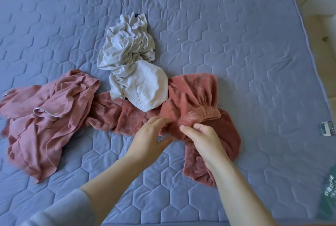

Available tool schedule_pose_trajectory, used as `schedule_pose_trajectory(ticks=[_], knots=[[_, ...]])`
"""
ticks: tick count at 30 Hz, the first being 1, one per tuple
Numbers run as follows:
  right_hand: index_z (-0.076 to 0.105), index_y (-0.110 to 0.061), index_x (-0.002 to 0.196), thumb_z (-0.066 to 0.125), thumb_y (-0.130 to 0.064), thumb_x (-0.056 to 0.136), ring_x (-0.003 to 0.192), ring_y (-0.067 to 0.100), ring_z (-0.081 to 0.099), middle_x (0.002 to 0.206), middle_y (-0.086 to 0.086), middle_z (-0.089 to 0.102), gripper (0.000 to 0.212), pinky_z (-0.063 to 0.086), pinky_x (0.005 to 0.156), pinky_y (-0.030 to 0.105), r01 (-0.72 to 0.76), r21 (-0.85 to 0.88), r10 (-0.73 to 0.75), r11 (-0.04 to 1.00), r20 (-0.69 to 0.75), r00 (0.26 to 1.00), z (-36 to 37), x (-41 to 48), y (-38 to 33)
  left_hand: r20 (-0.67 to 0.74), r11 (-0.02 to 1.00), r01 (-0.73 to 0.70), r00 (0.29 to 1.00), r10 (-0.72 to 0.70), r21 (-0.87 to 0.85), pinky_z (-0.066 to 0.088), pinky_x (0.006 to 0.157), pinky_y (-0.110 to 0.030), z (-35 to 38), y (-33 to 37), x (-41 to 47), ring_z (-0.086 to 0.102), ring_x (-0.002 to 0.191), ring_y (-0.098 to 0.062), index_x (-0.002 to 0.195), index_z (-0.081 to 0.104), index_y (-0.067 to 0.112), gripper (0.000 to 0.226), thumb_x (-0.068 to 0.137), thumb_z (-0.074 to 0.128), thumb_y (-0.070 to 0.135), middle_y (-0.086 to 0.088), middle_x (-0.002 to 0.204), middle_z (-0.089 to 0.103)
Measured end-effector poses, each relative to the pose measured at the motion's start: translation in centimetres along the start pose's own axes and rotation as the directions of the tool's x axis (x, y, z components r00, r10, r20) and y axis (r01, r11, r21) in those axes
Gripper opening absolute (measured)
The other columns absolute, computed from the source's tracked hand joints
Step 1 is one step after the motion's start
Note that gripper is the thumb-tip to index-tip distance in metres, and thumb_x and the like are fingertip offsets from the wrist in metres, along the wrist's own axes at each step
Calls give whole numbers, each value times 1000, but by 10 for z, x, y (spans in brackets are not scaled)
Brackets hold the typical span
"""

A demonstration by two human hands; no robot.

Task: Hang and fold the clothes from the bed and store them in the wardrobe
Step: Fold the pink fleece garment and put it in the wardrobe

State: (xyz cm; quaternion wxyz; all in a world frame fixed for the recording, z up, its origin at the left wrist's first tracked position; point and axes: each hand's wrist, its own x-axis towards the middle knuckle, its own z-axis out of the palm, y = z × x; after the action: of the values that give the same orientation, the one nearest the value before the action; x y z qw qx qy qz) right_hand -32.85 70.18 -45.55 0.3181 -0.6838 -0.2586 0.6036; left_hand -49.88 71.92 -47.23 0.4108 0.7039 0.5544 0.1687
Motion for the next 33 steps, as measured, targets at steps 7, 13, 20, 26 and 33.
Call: schedule_pose_trajectory(ticks=[7,13,20,26,33], knots=[[78,-19,74,64,-20,92,68,8,65,72,-2,72,23,54,66,21,64,16,-65,998,41,997,4,-9,-9,17,993,-46,999,44,108,46,68,-31,-10,3,-4,52,75,-11,84,62,10,6,84,67,13,6,79,57],[65,-25,116,76,-12,79,106,1,61,113,-9,66,40,46,88,14,330,-339,-371,881,-61,927,-17,-14,6,-69,1000,-27,997,25,-17,36,65,-14,-35,17,-16,46,75,-6,69,41,24,31,91,61,14,10,76,44],[56,-12,129,77,-18,71,116,19,55,119,1,60,62,42,102,33,423,-660,-427,621,168,889,23,-12,7,-169,999,-34,985,27,-41,35,67,-14,-87,51,-30,46,75,-2,67,37,29,30,92,52,24,8,76,44],[59,-20,93,67,-31,80,79,17,64,82,-3,65,19,53,76,35,373,-504,-470,779,-77,879,67,-27,-7,-225,995,-88,972,73,-54,37,61,-13,-138,83,-43,49,69,-2,67,41,25,22,88,48,29,17,70,53],[51,-31,83,61,-22,84,70,5,56,74,-15,60,14,40,65,24,418,-503,-547,756,-136,826,58,-53,-49,-378,995,-93,923,74,-32,37,59,-20,-179,112,-57,48,63,-5,74,43,10,29,96,46,29,8,60,50]])
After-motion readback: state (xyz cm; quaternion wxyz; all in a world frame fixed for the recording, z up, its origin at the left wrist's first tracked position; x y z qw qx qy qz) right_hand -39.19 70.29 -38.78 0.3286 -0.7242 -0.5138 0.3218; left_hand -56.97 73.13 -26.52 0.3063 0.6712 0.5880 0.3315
